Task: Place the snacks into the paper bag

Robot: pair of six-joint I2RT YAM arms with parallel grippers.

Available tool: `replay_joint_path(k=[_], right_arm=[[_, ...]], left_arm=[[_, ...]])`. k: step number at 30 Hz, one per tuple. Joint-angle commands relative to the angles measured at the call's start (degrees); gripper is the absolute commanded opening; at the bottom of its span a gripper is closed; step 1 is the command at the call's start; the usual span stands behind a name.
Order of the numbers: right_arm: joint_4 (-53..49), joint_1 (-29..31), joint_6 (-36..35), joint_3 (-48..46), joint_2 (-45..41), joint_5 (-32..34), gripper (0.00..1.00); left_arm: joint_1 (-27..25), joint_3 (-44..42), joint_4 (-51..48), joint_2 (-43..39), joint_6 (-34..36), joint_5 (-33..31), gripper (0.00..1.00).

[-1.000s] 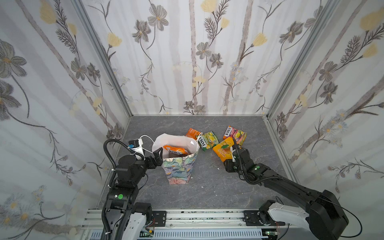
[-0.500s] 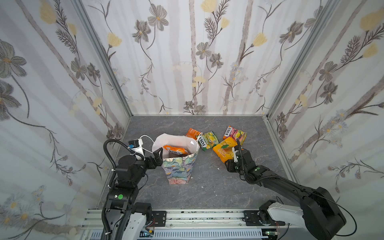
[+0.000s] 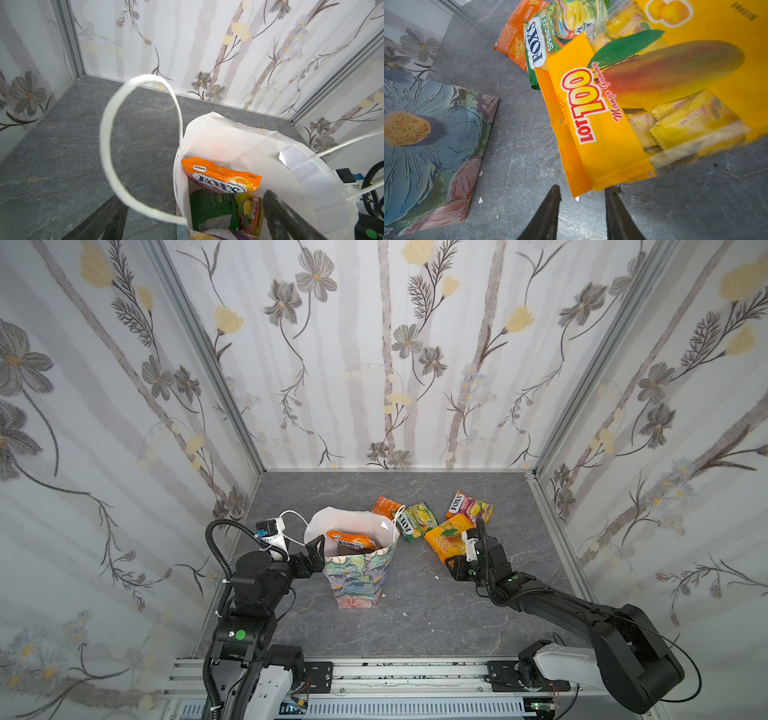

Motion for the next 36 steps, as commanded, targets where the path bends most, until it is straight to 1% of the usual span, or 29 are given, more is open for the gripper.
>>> replay_joint_path(k=[1, 10, 16, 19, 25, 30, 36], right_arm=[[3.6, -0.2, 0.2, -0.3, 0.9, -1.1, 0.37], [8.0, -0.3, 2.7, -2.1, 3.0, -3.2, 0.36], [12.6, -0.2, 3.7, -5.5, 0.8, -1.6, 0.4], [14.1, -0.3, 3.2, -6.5, 1.1, -1.0, 0.41], [20.9, -0.1, 2.7, -8.3, 0.9, -2.1, 0.42], [26.5, 0.6, 3.0, -8.8, 2.3, -4.5, 0.42], [23.3, 1.0, 3.1, -6.5, 6.9, -1.8, 0.41]], left_arm=[[0.1, -0.1, 1.7, 0.0, -0.5, -0.5, 0.99], [0.0, -0.2, 1.8, 0.0, -0.5, -0.6, 0.99], [0.1, -0.2, 1.8, 0.0, -0.5, -0.4, 0.99], [0.0, -0.2, 1.8, 0.1, -0.5, -0.3, 0.99], [0.0, -0.2, 1.9, -0.2, -0.4, -0.1, 0.99], [0.0, -0.2, 1.9, -0.6, -0.5, -0.2, 0.99], [0.0, -0.3, 1.8, -0.6, -0.5, -0.2, 0.99]])
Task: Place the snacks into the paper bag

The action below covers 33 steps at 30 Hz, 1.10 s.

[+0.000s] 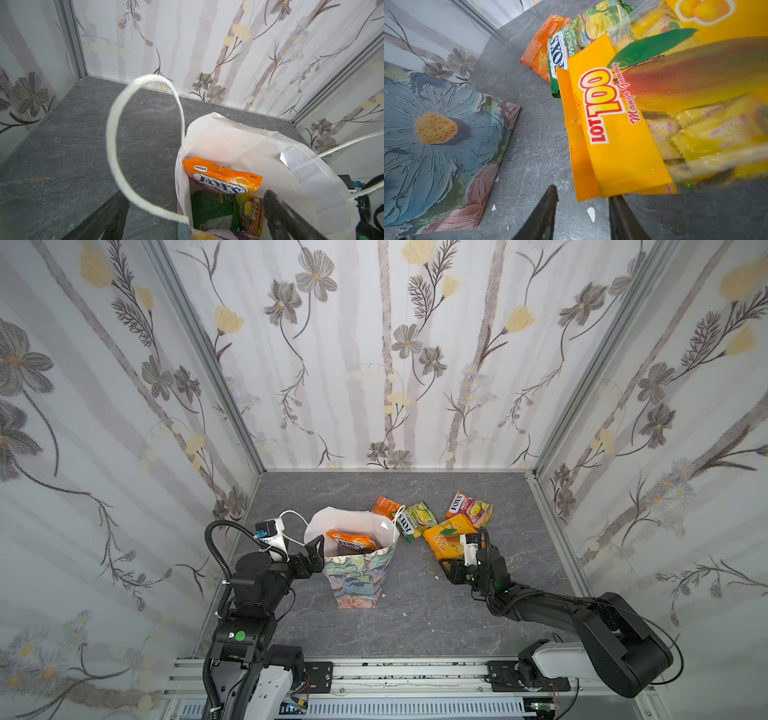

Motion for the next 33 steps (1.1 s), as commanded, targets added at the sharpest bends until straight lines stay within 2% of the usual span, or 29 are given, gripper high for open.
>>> replay_joint_path(k=[1, 3, 5, 12, 14, 18, 26, 33], right_arm=[[1.5, 0.2, 0.2, 1.1, 2.0, 1.1, 0.4], [2.4, 0.2, 0.6, 1.3, 3.1, 1.0, 0.4], [5.0, 0.2, 1.2, 1.4, 4.2, -0.4, 0.31], [7.5, 0.2, 2.4, 4.1, 8.0, 0.0, 0.28], [7.4, 0.2, 2.5, 4.9, 8.7, 0.7, 0.23], [7.1, 0.2, 2.4, 5.7, 9.6, 1.4, 0.0], [3.8, 0.2, 0.6, 6.0, 6.7, 2.5, 0.0], [0.0, 0.7, -2.3, 5.5, -2.1, 4.5, 0.0]], left_arm=[[0.1, -0.1, 1.8, -0.1, -0.5, 0.1, 0.99], [0.1, -0.1, 1.8, 0.0, -0.5, 0.0, 0.99], [0.1, -0.1, 1.8, 0.1, -0.5, 0.0, 0.99], [0.1, -0.1, 1.8, 0.1, -0.5, -0.1, 0.99], [0.1, -0.1, 1.8, 0.0, -0.5, -0.2, 0.99], [0.1, -0.1, 1.8, -0.1, -0.5, -0.3, 0.99], [0.1, -0.1, 1.8, -0.1, -0.5, -0.4, 0.99], [0.1, -0.1, 1.8, -0.2, -0.5, -0.4, 1.0]])
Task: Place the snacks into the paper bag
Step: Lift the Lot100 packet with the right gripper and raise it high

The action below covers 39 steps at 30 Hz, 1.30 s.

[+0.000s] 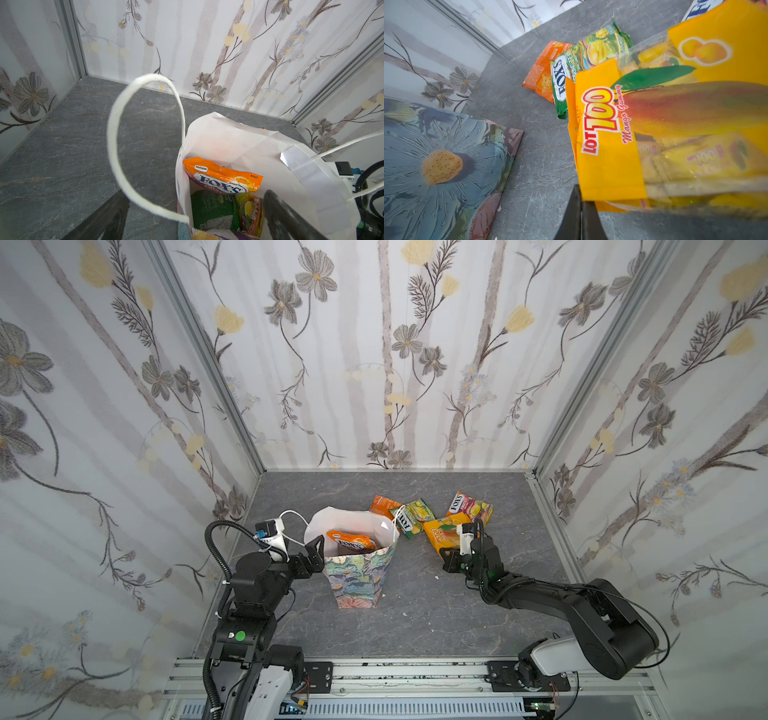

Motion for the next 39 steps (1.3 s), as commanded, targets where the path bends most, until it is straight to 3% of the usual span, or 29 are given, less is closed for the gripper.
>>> replay_joint_path(k=[1, 12, 24, 30, 39], right_arm=[[0.6, 0.7, -3.0, -0.3, -4.3, 1.9, 0.0], [-7.1, 1.4, -8.4, 3.9, -15.2, 5.0, 0.0], [-17.1, 2.8, -11.0, 11.7, -21.8, 5.9, 0.0], [-19.5, 3.3, -11.4, 13.6, -22.5, 6.0, 0.0], [-25.0, 4.7, -13.7, 23.7, -22.2, 5.6, 0.0]], left_arm=[[0.1, -0.1, 1.8, -0.1, -0.5, -0.4, 0.99], [0.1, -0.1, 1.8, -0.5, -0.5, -0.5, 0.99], [0.1, -0.1, 1.8, -0.7, -0.5, -0.2, 1.0], [0.0, -0.1, 1.8, -0.9, -0.5, -0.2, 1.0], [0.0, -0.2, 1.8, -1.0, -0.5, -0.2, 1.0]])
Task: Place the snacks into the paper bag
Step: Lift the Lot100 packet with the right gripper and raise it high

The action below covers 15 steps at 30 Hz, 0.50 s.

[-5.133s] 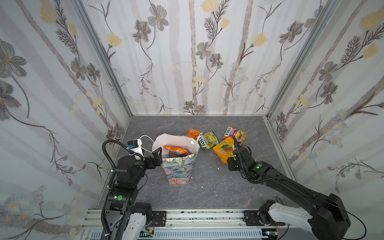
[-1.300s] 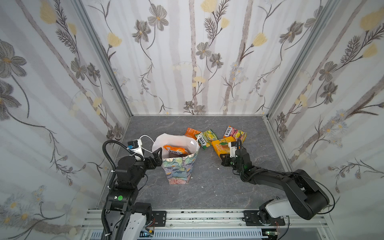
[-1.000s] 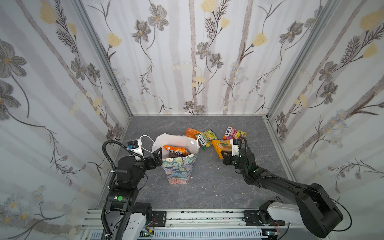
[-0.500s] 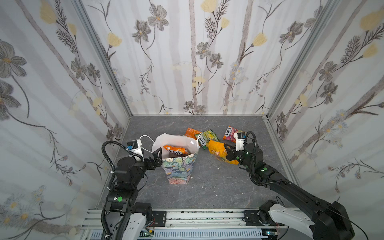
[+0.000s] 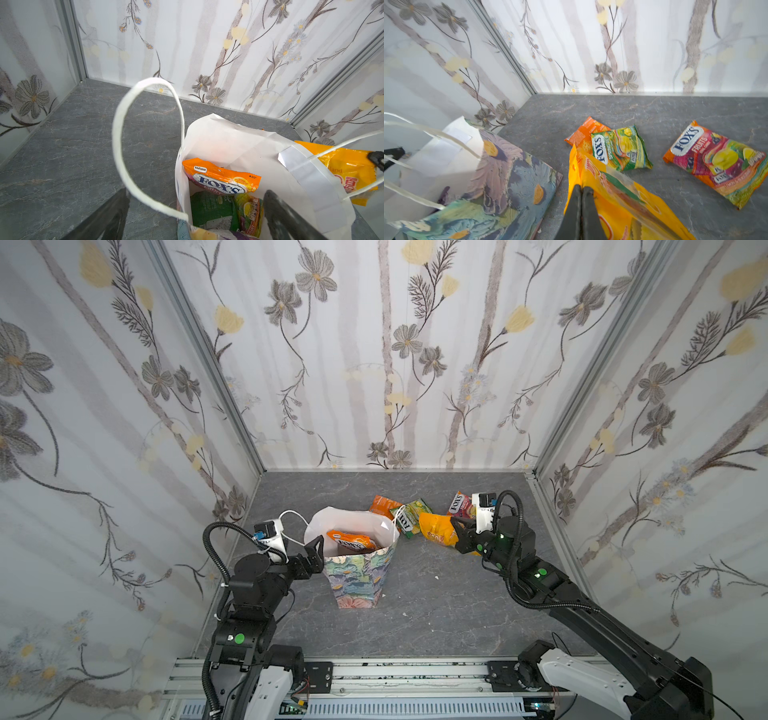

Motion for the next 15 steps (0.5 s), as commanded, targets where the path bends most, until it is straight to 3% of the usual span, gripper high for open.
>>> replay_joint_path(k=[1, 15], right_arm=[[2.3, 0.6, -2.0, 3.7, 0.1, -0.5, 0.0], [-2.7, 4.1, -6.1, 19.6, 6.4, 0.2, 0.0]], left_arm=[[0.1, -0.1, 1.8, -0.1, -0.5, -0.1, 1.0], [0.1, -0.2, 2.0, -0.5, -0.5, 0.1, 1.0]])
